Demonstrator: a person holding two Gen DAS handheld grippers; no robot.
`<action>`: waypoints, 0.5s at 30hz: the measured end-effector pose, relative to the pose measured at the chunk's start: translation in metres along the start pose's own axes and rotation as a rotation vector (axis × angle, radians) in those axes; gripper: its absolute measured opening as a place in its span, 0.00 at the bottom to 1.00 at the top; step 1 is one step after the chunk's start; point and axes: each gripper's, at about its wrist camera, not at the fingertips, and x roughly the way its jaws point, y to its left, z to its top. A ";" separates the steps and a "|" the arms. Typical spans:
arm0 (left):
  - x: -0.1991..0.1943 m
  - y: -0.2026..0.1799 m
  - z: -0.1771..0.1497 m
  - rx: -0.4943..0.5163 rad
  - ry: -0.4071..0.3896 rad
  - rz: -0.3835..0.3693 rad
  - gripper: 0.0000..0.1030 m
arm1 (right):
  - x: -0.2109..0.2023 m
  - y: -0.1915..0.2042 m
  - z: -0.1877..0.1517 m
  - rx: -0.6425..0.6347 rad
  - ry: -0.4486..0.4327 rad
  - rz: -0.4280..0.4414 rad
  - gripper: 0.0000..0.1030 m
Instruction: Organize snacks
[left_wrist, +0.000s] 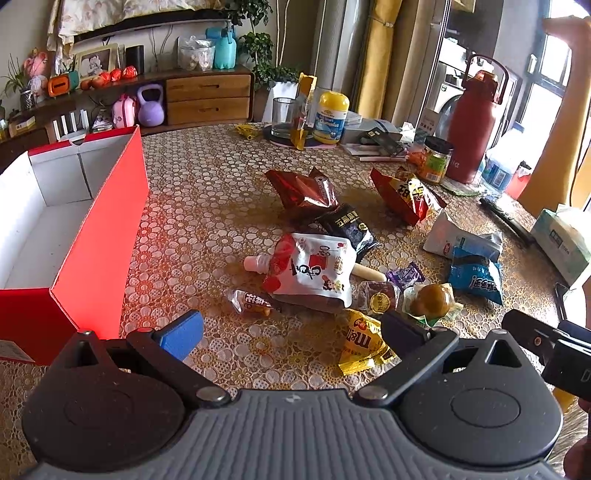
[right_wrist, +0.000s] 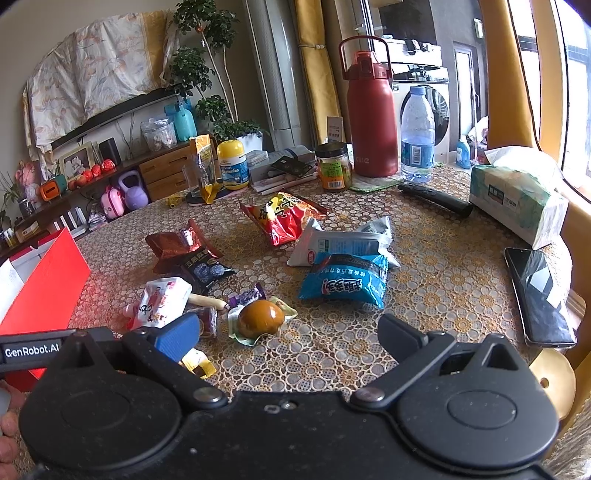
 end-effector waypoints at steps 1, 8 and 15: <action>0.000 0.000 0.000 -0.001 -0.002 0.000 1.00 | 0.001 0.000 -0.001 -0.002 0.000 0.000 1.00; 0.002 -0.002 -0.001 0.006 -0.001 0.012 1.00 | -0.001 0.002 0.001 -0.014 -0.002 -0.003 1.00; 0.004 -0.001 -0.002 0.013 -0.004 0.011 1.00 | -0.003 0.005 0.003 -0.024 -0.008 -0.007 1.00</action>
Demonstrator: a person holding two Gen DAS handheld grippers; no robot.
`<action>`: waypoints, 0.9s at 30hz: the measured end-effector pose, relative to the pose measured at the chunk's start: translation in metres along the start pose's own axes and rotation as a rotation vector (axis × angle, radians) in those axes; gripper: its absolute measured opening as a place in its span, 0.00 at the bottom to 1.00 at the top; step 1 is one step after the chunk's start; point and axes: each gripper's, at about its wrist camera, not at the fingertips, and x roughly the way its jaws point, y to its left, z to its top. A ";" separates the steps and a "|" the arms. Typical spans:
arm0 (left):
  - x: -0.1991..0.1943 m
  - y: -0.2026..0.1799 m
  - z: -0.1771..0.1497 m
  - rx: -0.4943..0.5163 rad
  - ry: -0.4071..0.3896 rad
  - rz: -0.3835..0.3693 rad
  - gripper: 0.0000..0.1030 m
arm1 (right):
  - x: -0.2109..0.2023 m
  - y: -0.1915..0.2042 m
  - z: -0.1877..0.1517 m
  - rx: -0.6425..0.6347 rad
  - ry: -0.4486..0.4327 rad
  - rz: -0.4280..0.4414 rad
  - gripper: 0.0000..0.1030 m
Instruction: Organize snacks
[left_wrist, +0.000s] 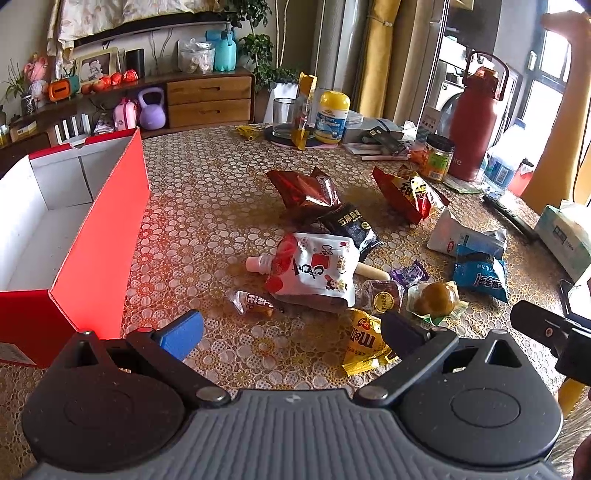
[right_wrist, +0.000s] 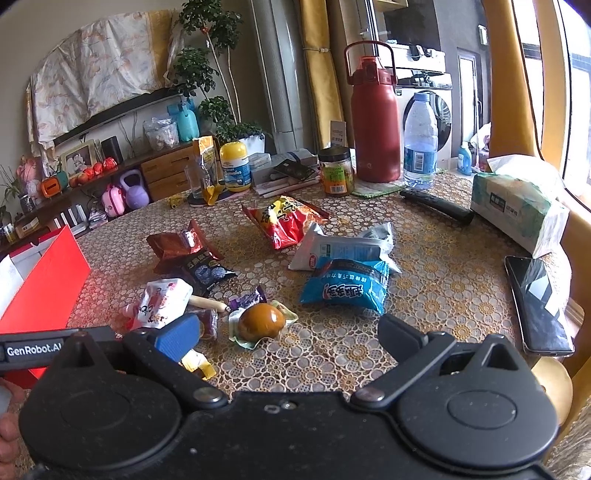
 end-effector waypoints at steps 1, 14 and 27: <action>0.000 0.000 0.000 0.000 -0.001 0.001 1.00 | 0.000 -0.001 0.000 0.005 0.001 0.007 1.00; 0.008 -0.002 0.001 0.028 -0.003 0.011 1.00 | -0.002 -0.008 0.003 0.036 -0.019 0.038 1.00; 0.031 -0.002 0.012 0.059 -0.049 -0.019 1.00 | 0.006 -0.007 0.006 -0.006 -0.029 0.054 1.00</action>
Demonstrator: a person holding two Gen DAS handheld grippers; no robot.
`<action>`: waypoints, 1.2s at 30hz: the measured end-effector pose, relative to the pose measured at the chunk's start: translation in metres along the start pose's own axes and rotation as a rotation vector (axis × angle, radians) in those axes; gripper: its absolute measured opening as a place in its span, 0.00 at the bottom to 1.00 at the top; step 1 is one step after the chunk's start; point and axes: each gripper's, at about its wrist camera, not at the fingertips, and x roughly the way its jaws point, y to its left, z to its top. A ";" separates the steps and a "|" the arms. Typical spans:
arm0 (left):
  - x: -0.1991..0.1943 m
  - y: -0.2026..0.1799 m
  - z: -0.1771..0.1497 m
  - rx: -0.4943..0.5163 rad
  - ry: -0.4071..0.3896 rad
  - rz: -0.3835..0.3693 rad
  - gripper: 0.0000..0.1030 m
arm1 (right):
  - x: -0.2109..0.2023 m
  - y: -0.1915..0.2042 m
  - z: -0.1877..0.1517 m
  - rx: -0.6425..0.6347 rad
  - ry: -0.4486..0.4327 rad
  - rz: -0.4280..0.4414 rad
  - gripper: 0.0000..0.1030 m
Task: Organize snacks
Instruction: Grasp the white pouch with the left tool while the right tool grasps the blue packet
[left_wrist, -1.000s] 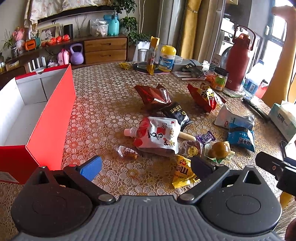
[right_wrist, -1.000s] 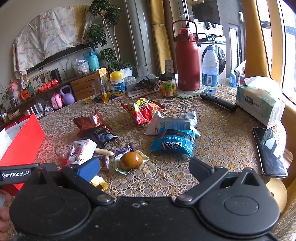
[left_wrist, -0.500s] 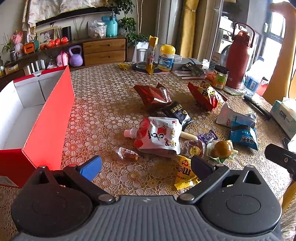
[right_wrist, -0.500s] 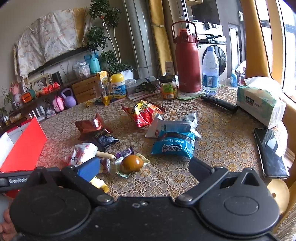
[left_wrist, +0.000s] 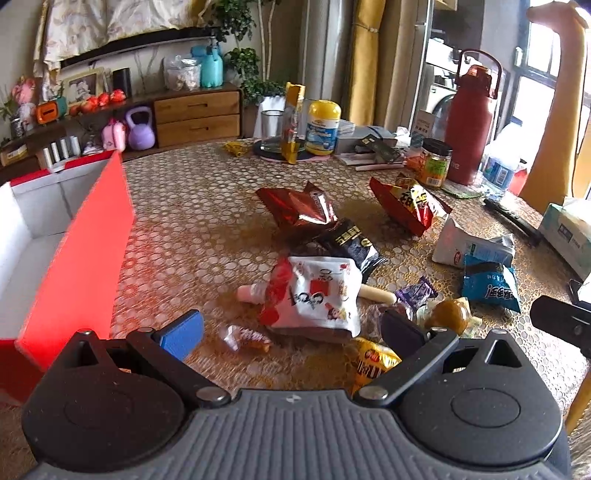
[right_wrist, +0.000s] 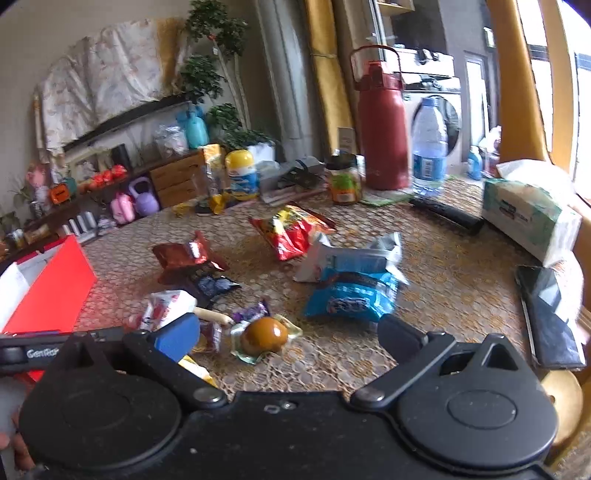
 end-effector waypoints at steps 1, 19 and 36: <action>0.005 0.000 0.002 0.001 0.004 -0.004 1.00 | 0.000 -0.001 0.000 -0.002 -0.007 0.020 1.00; 0.066 -0.013 0.008 0.084 0.032 -0.021 0.93 | 0.040 -0.020 0.000 -0.009 0.023 0.001 1.00; 0.081 -0.017 0.001 0.126 0.021 -0.017 0.77 | 0.087 -0.038 0.004 -0.036 0.063 -0.053 1.00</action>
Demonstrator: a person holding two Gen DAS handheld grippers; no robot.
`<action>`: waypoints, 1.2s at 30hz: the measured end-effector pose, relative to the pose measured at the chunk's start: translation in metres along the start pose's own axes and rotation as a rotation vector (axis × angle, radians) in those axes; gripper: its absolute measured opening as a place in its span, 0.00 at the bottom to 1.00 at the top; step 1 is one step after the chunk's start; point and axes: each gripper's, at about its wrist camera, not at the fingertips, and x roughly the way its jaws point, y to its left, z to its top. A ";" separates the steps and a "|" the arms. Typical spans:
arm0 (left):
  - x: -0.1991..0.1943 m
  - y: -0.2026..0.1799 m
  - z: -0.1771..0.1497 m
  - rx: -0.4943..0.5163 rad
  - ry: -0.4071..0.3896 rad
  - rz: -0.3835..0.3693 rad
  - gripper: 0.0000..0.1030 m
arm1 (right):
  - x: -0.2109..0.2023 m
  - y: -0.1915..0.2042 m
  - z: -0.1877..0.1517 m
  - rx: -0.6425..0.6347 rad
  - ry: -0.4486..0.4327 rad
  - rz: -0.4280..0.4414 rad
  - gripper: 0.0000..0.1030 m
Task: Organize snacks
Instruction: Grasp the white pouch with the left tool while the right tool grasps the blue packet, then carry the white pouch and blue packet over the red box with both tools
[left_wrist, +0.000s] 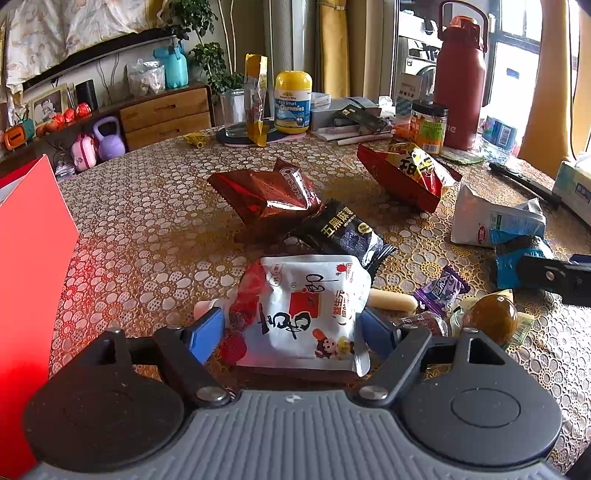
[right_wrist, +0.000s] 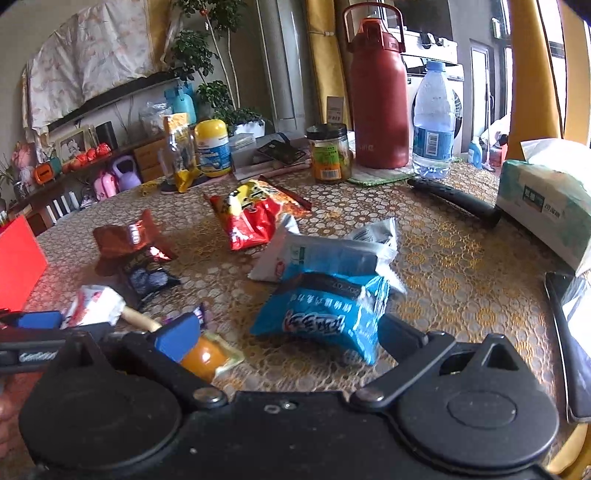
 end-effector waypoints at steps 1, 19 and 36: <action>0.000 0.000 0.000 0.004 -0.003 0.002 0.76 | 0.006 -0.001 0.002 -0.002 0.002 -0.014 1.00; -0.005 0.004 -0.003 0.013 -0.013 -0.013 0.66 | 0.045 -0.003 0.007 0.026 0.056 -0.155 0.69; -0.062 0.014 0.000 -0.014 -0.115 -0.026 0.64 | 0.001 -0.008 0.008 0.102 -0.058 -0.082 0.55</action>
